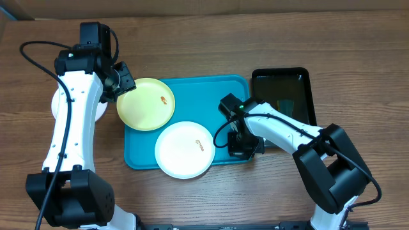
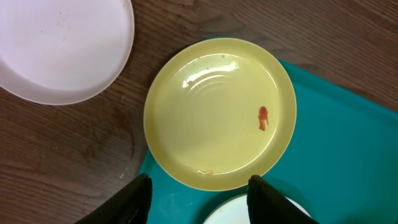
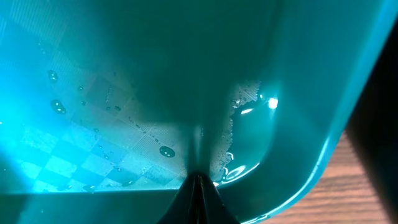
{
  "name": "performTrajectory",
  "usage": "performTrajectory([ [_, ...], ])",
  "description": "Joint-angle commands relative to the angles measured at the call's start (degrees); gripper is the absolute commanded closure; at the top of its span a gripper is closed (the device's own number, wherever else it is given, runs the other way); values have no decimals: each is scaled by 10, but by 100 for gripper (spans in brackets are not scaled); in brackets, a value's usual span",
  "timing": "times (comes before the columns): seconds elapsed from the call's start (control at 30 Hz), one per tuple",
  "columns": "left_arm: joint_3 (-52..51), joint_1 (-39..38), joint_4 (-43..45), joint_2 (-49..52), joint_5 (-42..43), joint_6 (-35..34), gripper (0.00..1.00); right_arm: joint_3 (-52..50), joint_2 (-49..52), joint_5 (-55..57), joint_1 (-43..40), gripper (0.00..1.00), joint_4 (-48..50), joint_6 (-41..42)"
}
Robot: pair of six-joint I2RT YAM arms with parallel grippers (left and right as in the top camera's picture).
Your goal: Clean dirty plates on tray and stack at the side
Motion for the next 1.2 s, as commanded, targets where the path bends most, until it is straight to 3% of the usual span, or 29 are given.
performTrajectory([
  [0.0, -1, 2, 0, 9, 5, -1, 49, -17, -2, -23, 13, 96, -15, 31],
  [0.23, -1, 3, -2, 13, 5, 10, 43, -16, -2, -21, 19, 96, -36, 35],
  [0.33, -1, 2, 0, 13, 7, 10, 40, 8, -2, -25, 6, 95, -37, -3],
  [0.53, -1, 2, -48, 13, 82, 68, 40, 178, -2, -49, -44, 84, -160, -97],
  [0.63, -1, 2, -112, 13, 99, 88, 34, 271, -2, -42, -77, 78, -219, -122],
  [0.73, -3, -6, -181, 13, 99, 113, 28, 343, -2, -19, -126, 64, -255, -123],
  [0.8, -13, -18, -206, 13, 110, 113, 26, 357, -2, -18, -163, 39, -257, -124],
  [0.87, -31, -35, -207, 13, 114, 113, 22, 353, -2, -9, -195, 31, -255, -127],
  [0.97, -70, -65, -196, 13, 115, 113, 20, 332, -2, 26, -240, 6, -248, -126],
  [1.03, -97, -85, -188, 13, 114, 112, 19, 319, 0, 43, -269, 0, -240, -126],
  [1.17, -146, -112, -159, 13, 108, 92, 18, 304, 0, 50, -319, 0, -207, -126],
])
